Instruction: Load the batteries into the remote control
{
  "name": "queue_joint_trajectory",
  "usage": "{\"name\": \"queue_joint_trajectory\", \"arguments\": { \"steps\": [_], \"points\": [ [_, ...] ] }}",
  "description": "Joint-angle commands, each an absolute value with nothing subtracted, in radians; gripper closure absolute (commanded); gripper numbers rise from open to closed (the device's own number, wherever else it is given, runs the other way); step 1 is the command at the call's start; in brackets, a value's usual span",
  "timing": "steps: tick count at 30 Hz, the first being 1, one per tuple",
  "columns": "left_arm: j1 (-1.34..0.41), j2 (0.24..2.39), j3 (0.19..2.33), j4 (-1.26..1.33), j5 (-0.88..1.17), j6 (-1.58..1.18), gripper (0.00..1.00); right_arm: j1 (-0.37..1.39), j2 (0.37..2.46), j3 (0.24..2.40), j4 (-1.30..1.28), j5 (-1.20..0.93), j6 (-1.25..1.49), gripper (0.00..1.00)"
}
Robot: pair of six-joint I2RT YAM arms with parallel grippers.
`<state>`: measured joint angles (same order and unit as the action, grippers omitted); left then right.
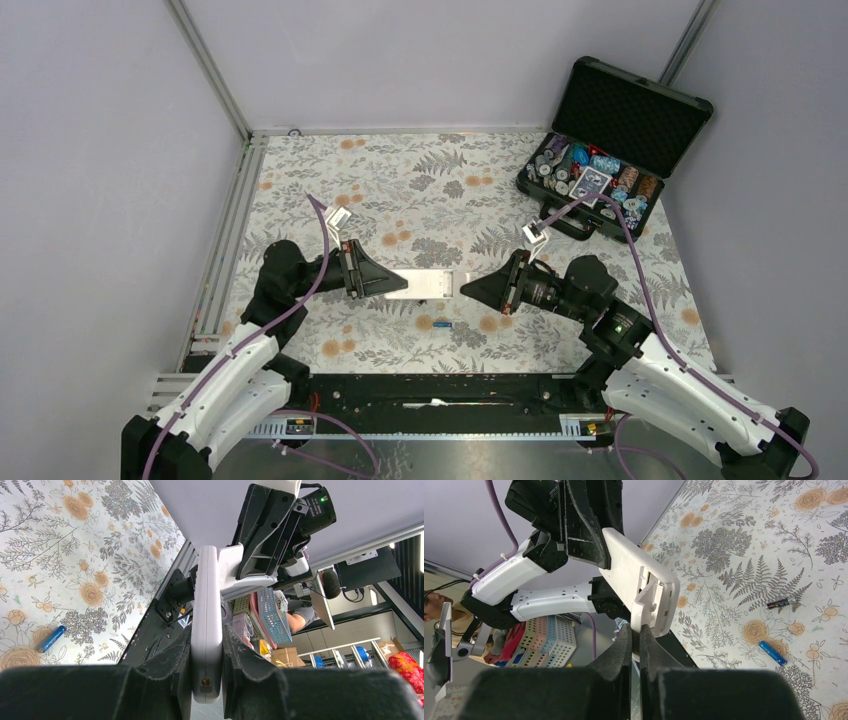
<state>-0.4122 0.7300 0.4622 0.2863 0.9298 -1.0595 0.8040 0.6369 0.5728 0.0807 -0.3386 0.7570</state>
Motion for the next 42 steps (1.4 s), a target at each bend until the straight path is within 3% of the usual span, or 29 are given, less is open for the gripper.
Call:
{"name": "queue_joint_trajectory", "arguments": {
  "steps": [1, 6, 16, 29, 42],
  "points": [
    [-0.408, 0.726, 0.462, 0.376, 0.923, -1.077, 1.00, 0.802, 0.635, 0.573, 0.094, -0.334, 0.750, 1.00],
    [-0.401, 0.721, 0.476, 0.279, 0.891, -1.015, 1.00, 0.802, 0.631, 0.588, 0.086, -0.320, 0.742, 1.00],
    [-0.383, 0.703, 0.624, -0.253, 0.620, -0.709, 1.00, 0.802, 0.697, 0.655, -0.010, -0.221, 0.683, 1.00],
    [-0.371, 0.691, 0.663, -0.374, 0.544, -0.612, 1.00, 0.782, 1.000, 0.701, -0.038, -0.128, 0.542, 1.00],
    [-0.371, 0.685, 0.624, -0.382, 0.575, -0.609, 1.00, 0.619, 1.185, 0.624, 0.205, -0.253, 0.601, 1.00]
  ]
}}
